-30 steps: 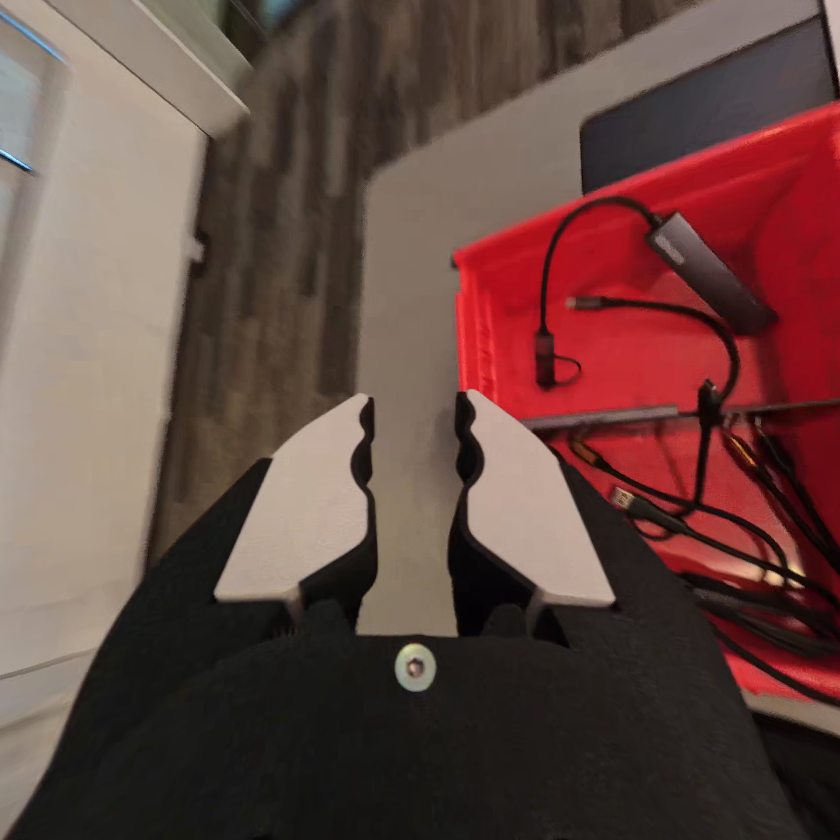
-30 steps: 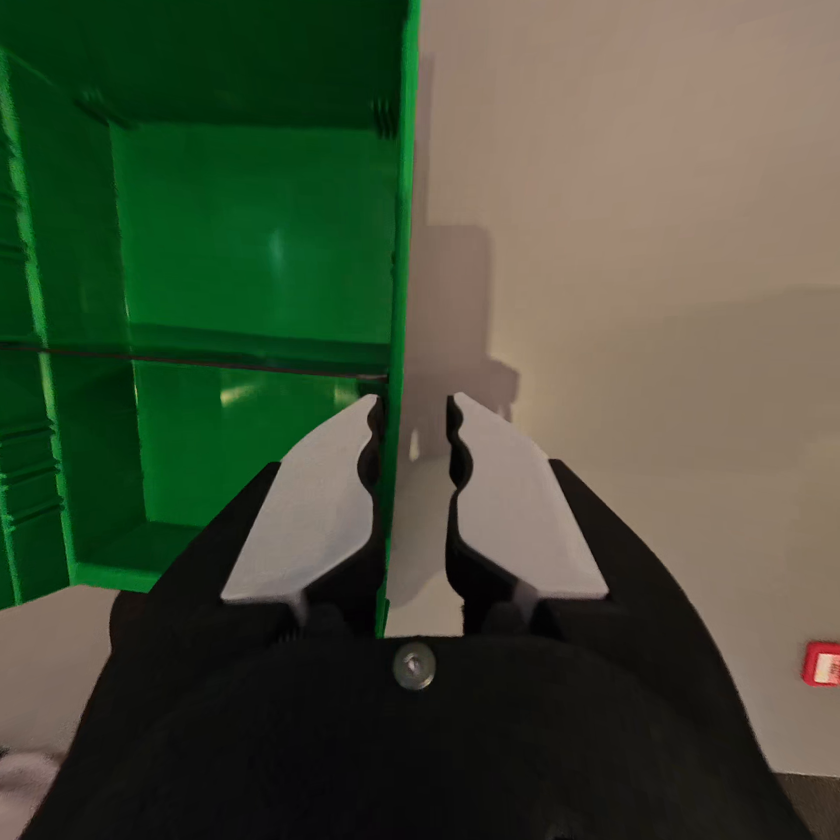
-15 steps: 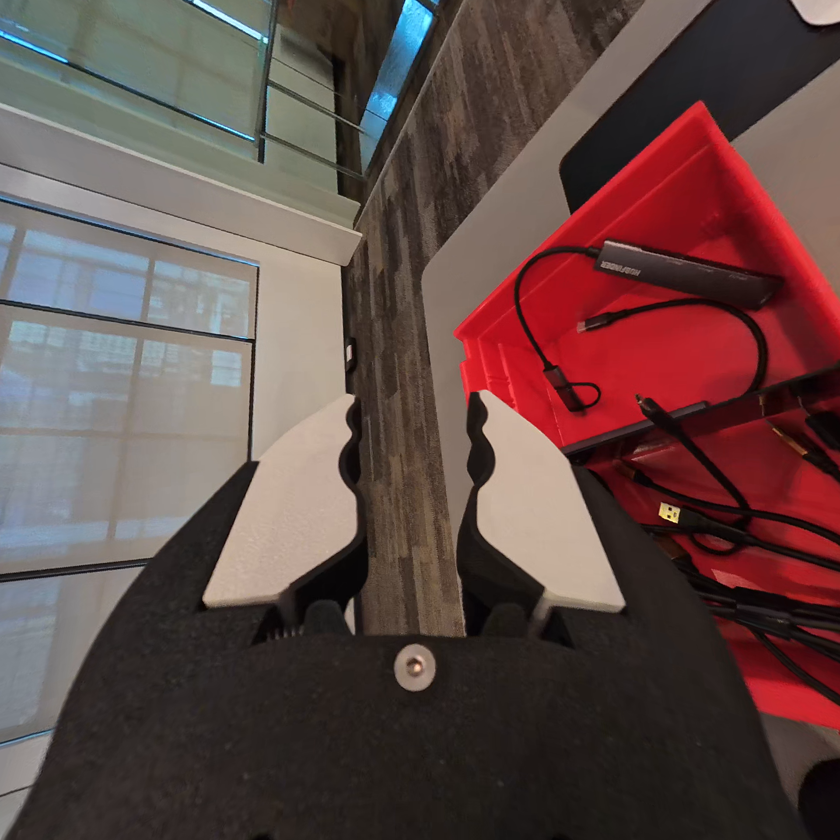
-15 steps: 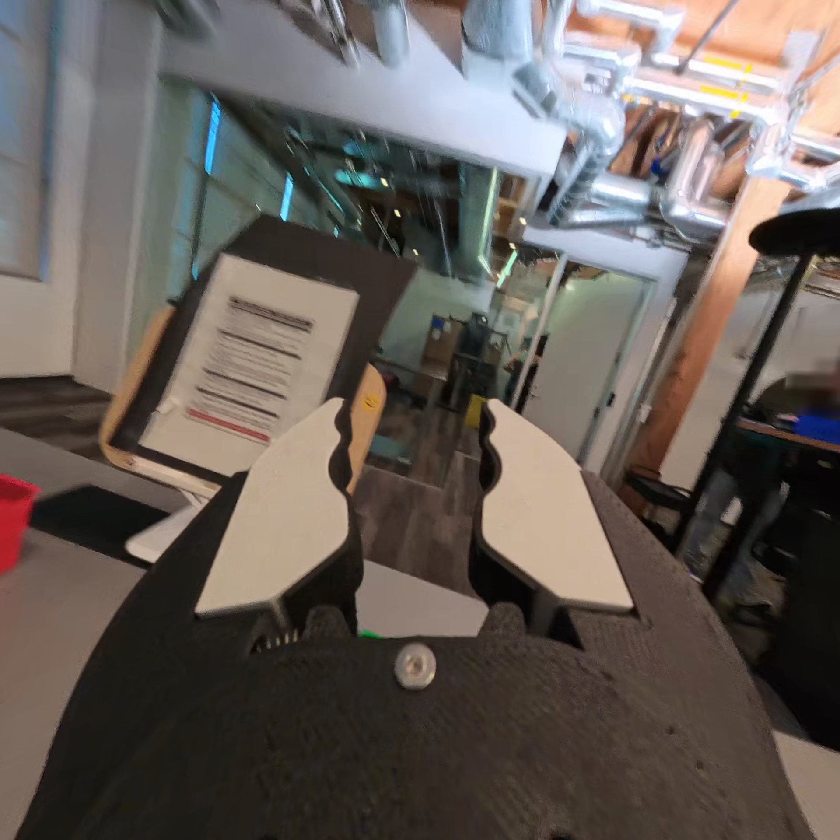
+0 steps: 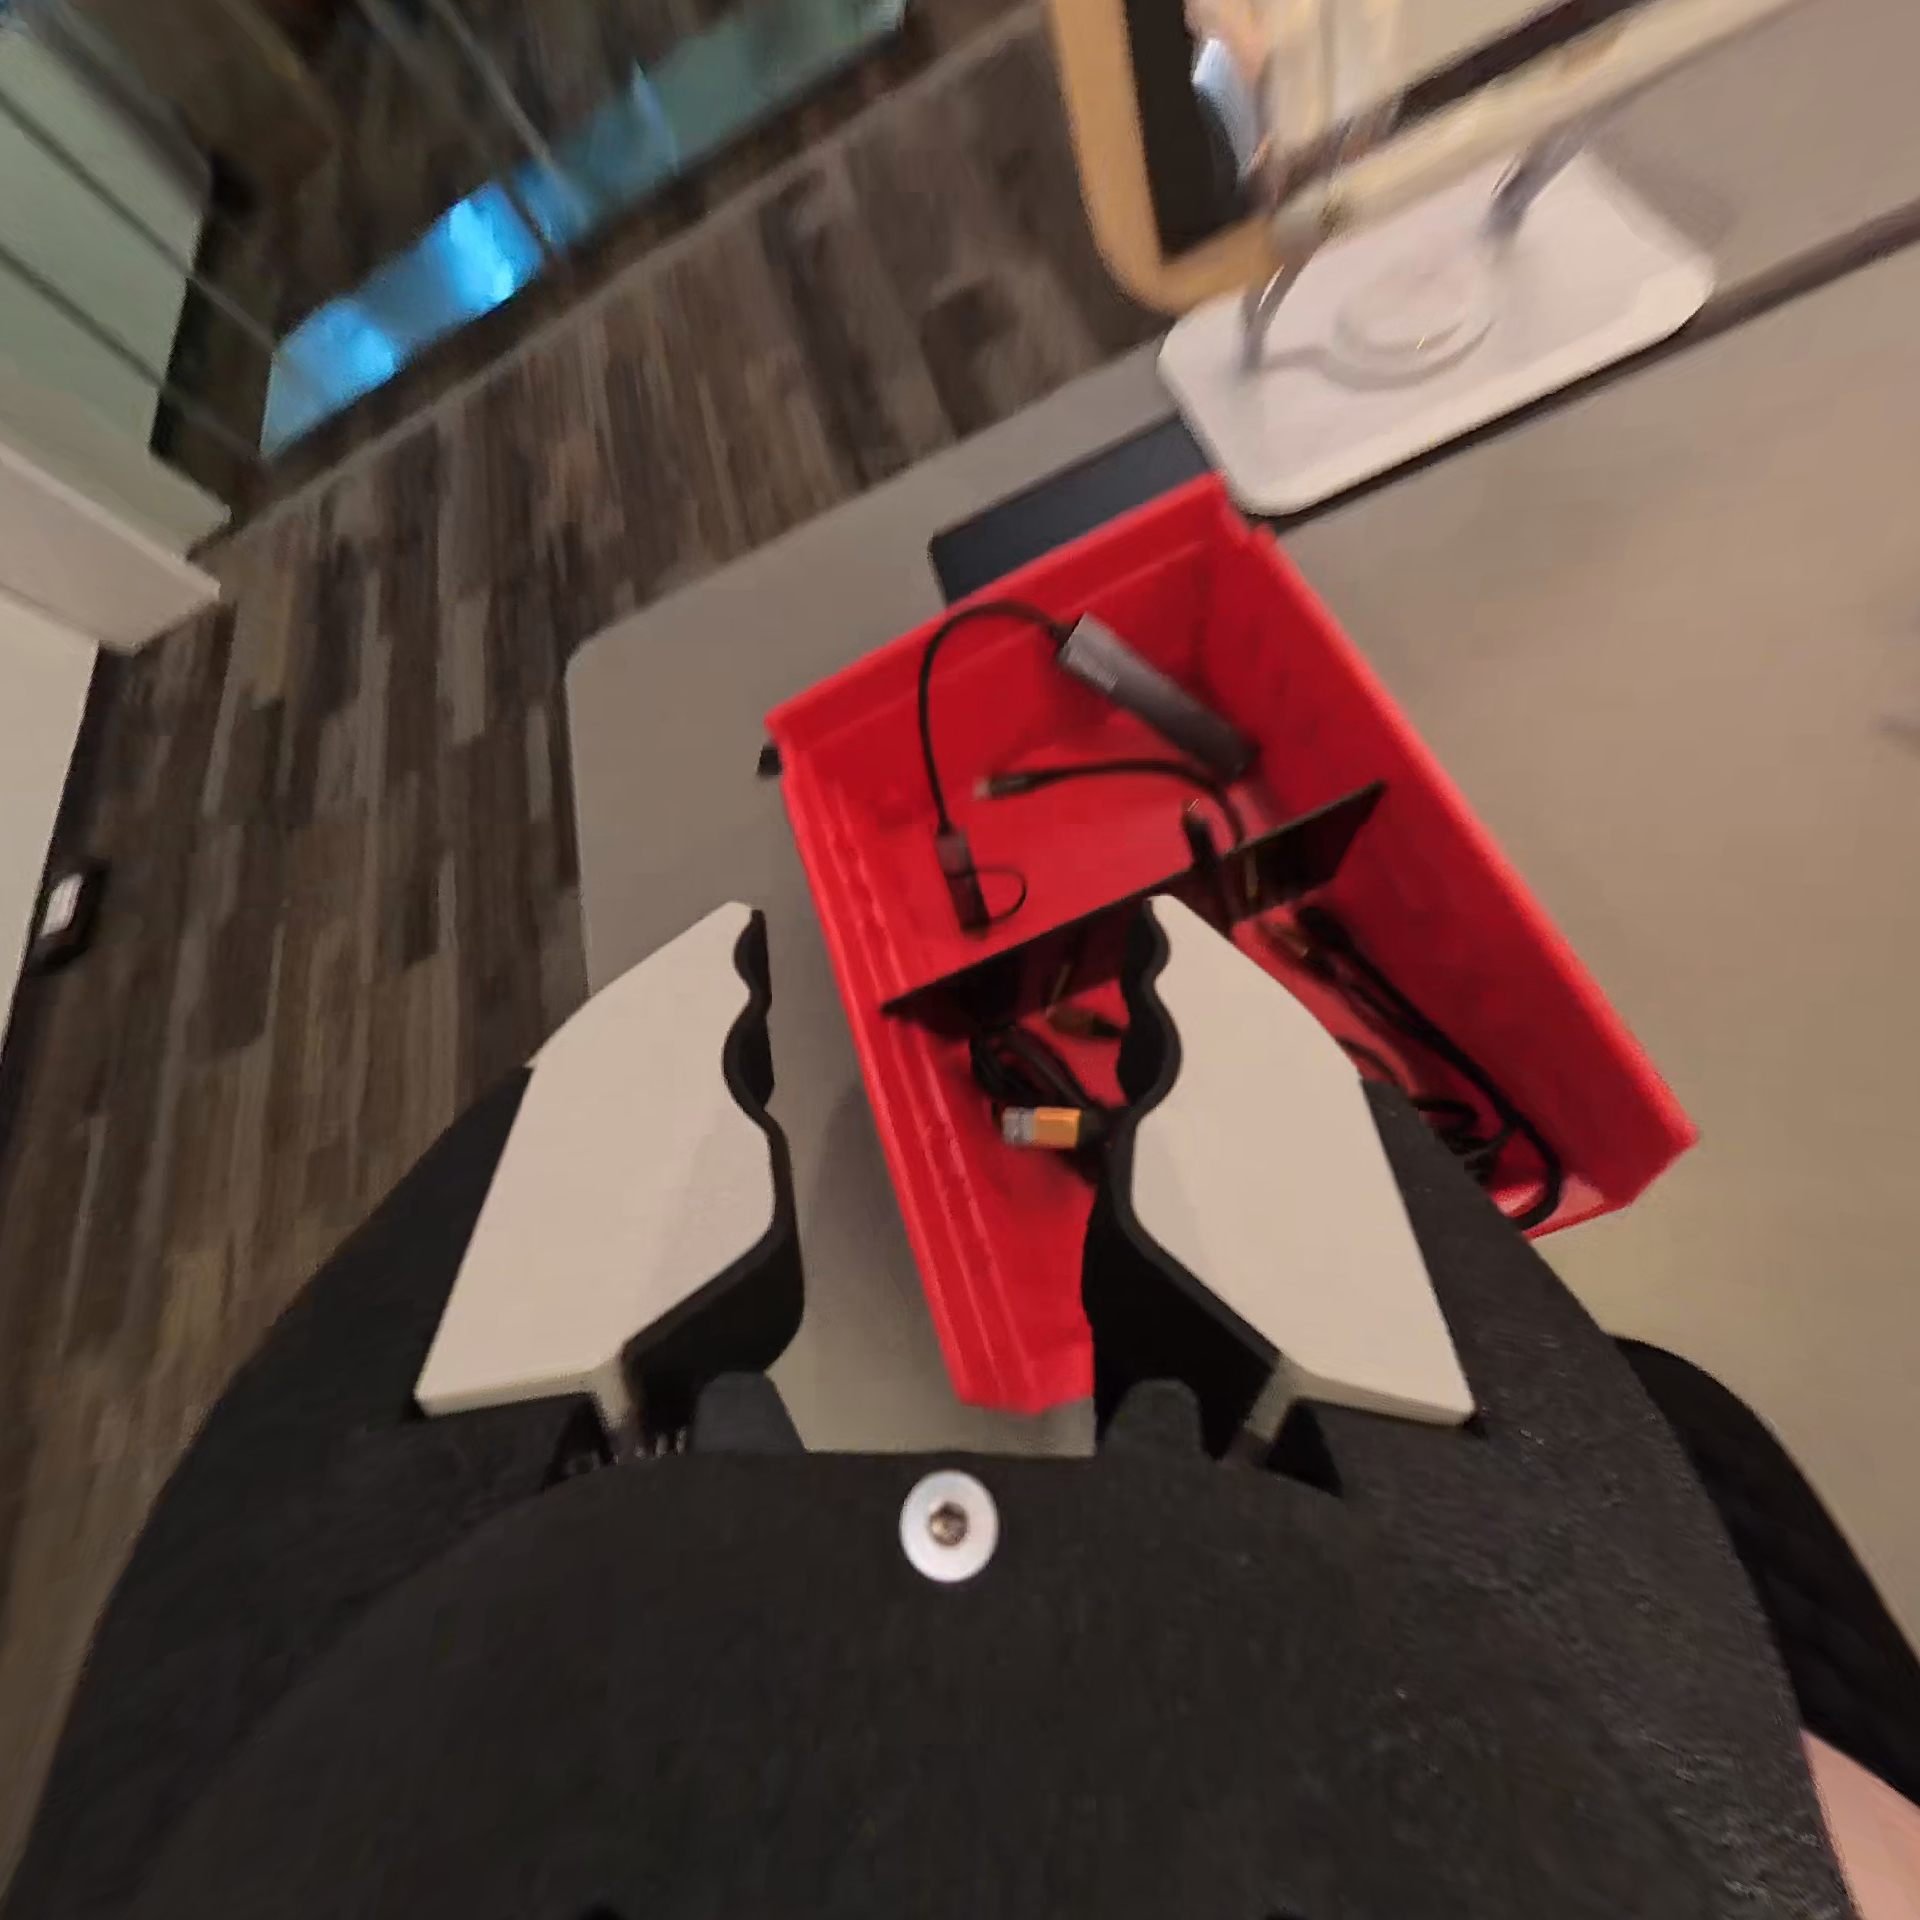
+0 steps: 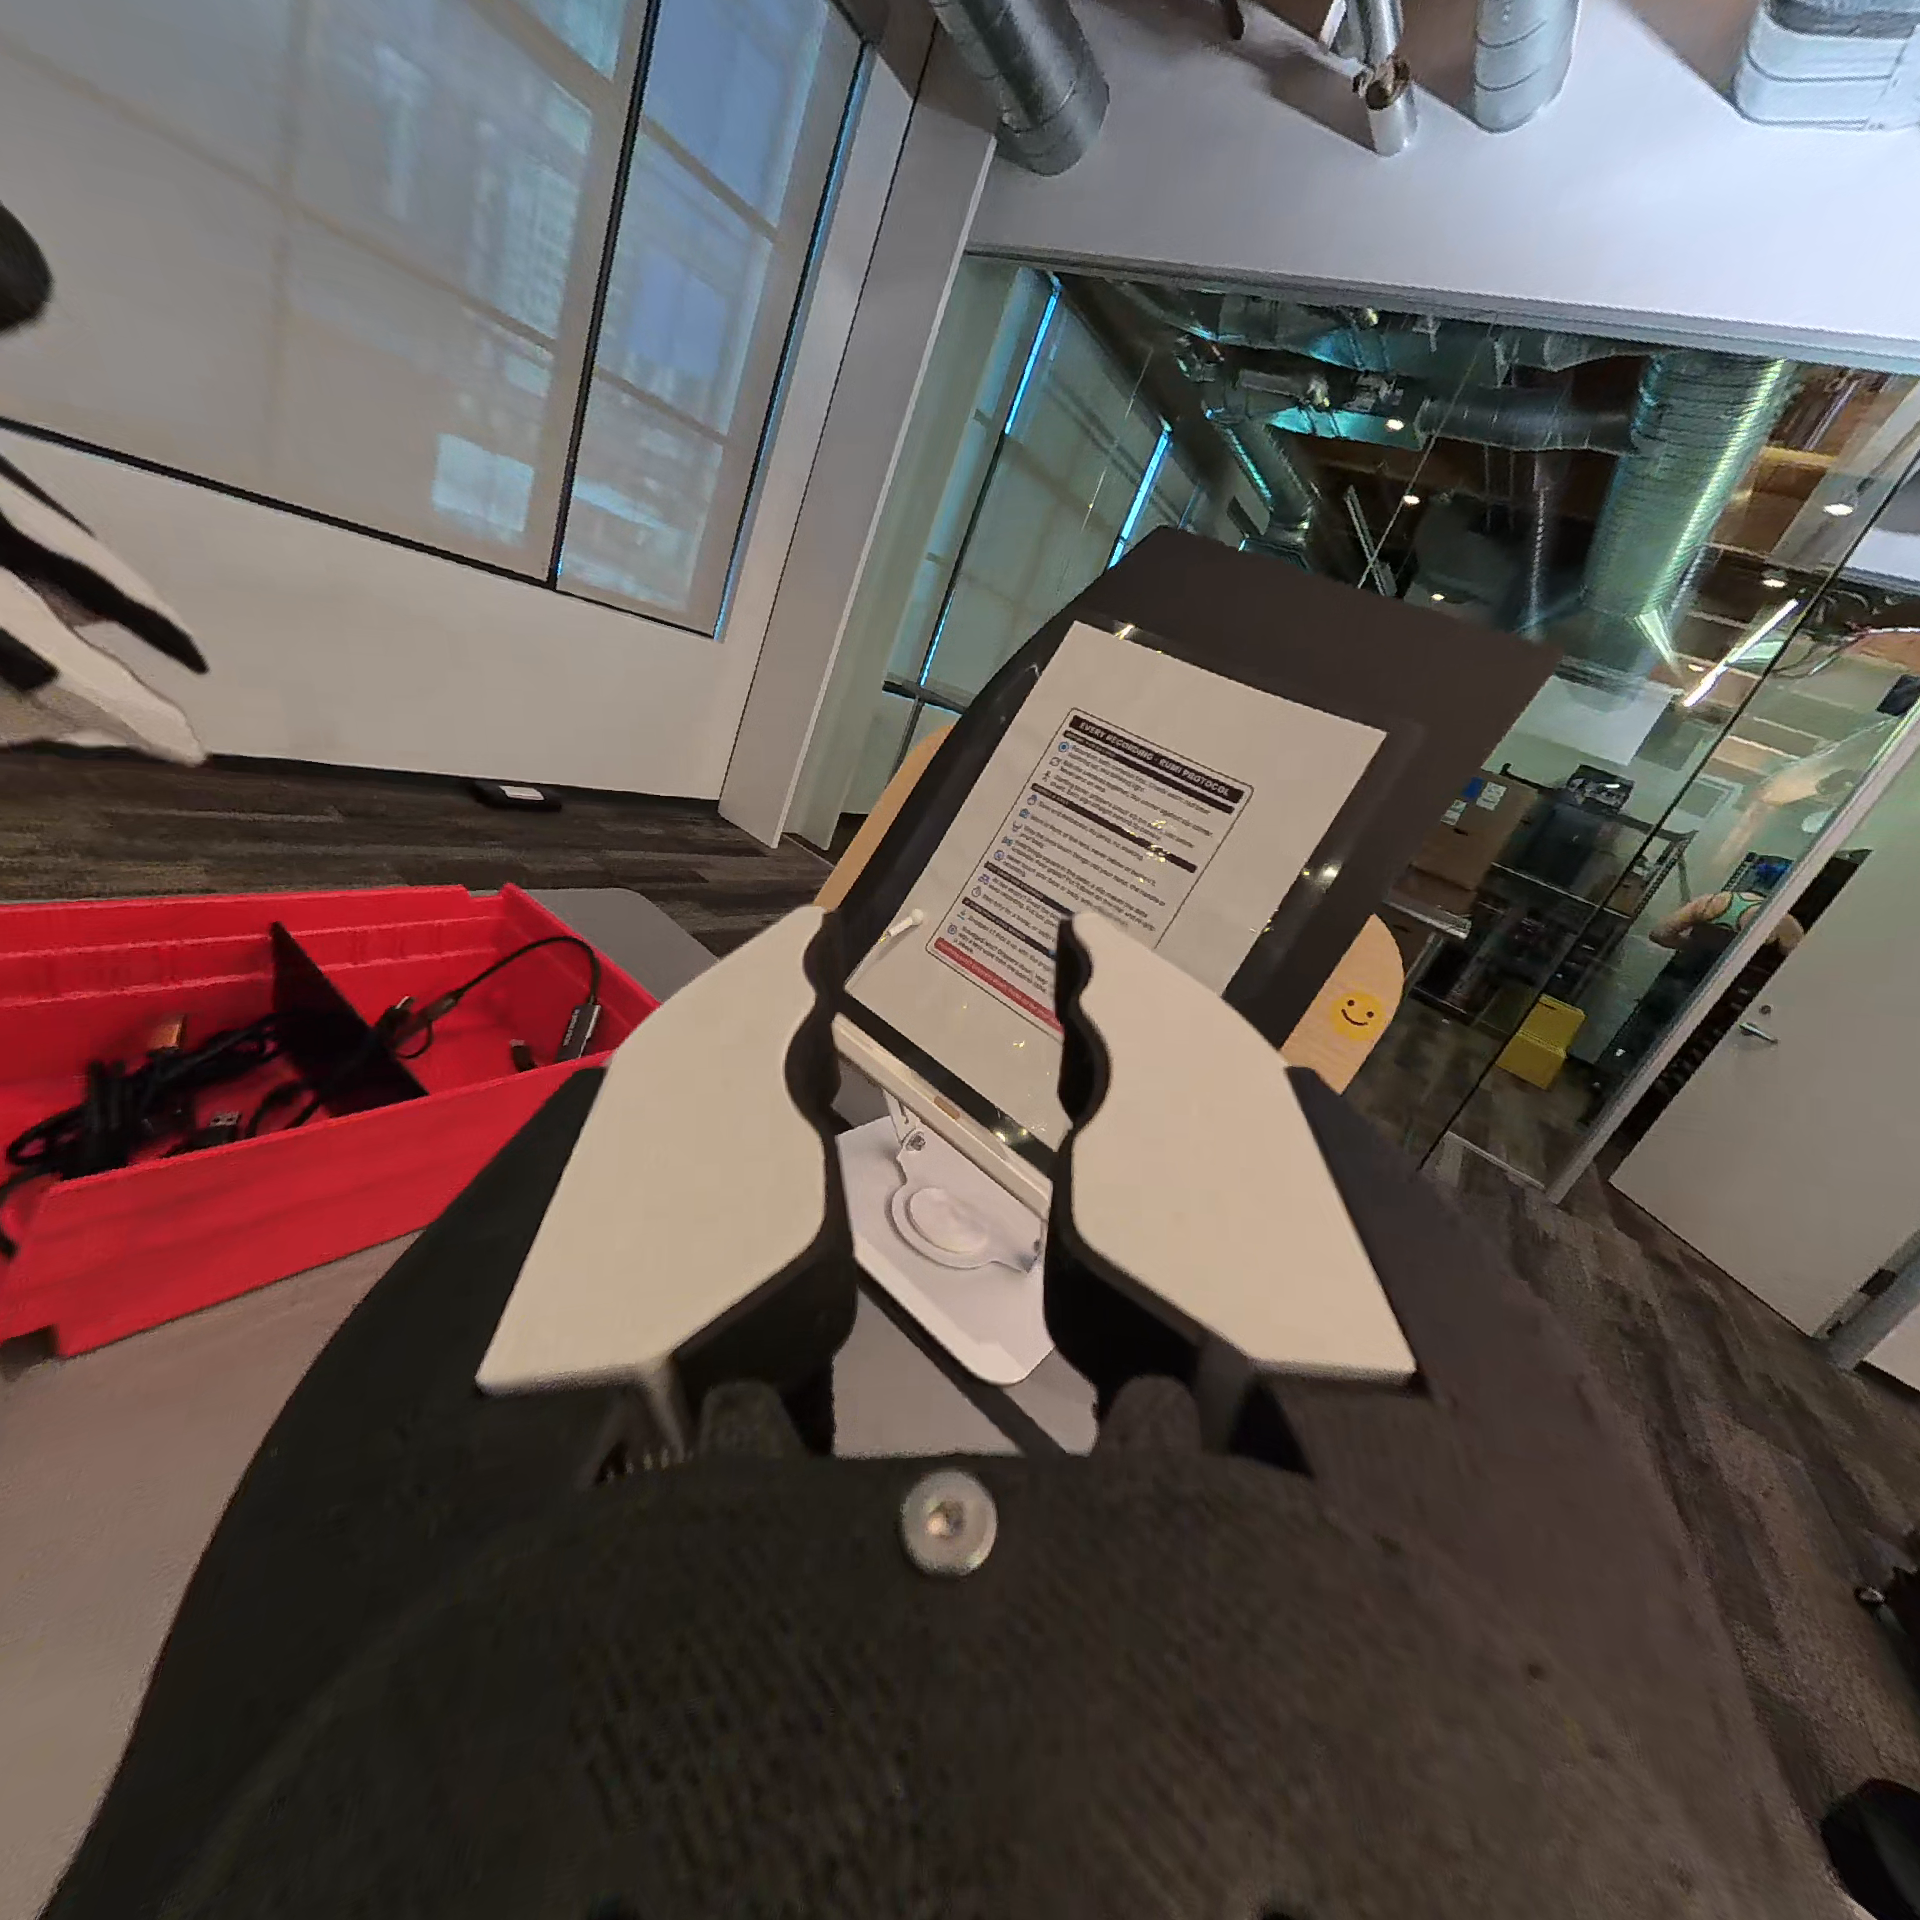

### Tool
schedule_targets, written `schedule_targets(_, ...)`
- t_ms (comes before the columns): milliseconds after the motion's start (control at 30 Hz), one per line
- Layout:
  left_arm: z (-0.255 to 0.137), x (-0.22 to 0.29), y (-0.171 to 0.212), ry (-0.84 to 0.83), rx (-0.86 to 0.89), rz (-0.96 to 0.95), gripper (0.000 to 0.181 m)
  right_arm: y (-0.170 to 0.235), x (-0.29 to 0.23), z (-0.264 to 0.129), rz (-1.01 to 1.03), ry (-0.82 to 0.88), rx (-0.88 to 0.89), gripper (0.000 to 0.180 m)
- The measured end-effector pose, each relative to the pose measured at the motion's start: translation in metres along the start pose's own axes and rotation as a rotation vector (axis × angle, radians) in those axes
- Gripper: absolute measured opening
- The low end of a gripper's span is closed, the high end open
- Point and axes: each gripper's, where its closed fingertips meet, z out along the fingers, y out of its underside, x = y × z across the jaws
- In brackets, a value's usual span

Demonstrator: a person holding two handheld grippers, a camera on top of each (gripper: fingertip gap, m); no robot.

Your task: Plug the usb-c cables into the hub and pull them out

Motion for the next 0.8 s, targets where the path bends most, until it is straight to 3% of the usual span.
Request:
schedule_targets(200, -0.019, 0.028, -0.056, 0.132, 0.305, 0.005, 0.085, -0.007, 0.005, -0.009, 0.020, -0.017, 0.028, 0.039)
schedule_targets(333, -0.005, 0.029, -0.080, 0.143, 0.392, -0.060, 0.089, -0.007, 0.009, -0.014, -0.005, -0.013, 0.010, 0.043)
schedule_targets(400, 0.011, 0.025, -0.084, 0.148, 0.406, -0.105, 0.088, -0.004, 0.010, -0.018, -0.035, -0.020, -0.022, 0.041)
schedule_targets(467, 0.030, 0.024, -0.080, 0.168, 0.389, -0.142, 0.087, 0.002, 0.007, -0.023, -0.027, -0.062, -0.086, 0.019)
schedule_targets(567, 0.058, 0.019, -0.063, 0.125, 0.297, -0.141, 0.084, -0.007, 0.017, -0.030, -0.020, -0.017, -0.028, 0.018)
schedule_targets(667, 0.065, 0.012, -0.062, 0.055, 0.332, -0.146, 0.072, -0.011, 0.020, -0.036, -0.042, -0.010, -0.023, 0.017)
schedule_targets(800, 0.050, 0.040, -0.070, 0.292, 0.414, -0.261, 0.076, -0.017, 0.016, -0.039, 0.000, -0.057, 0.024, 0.017)
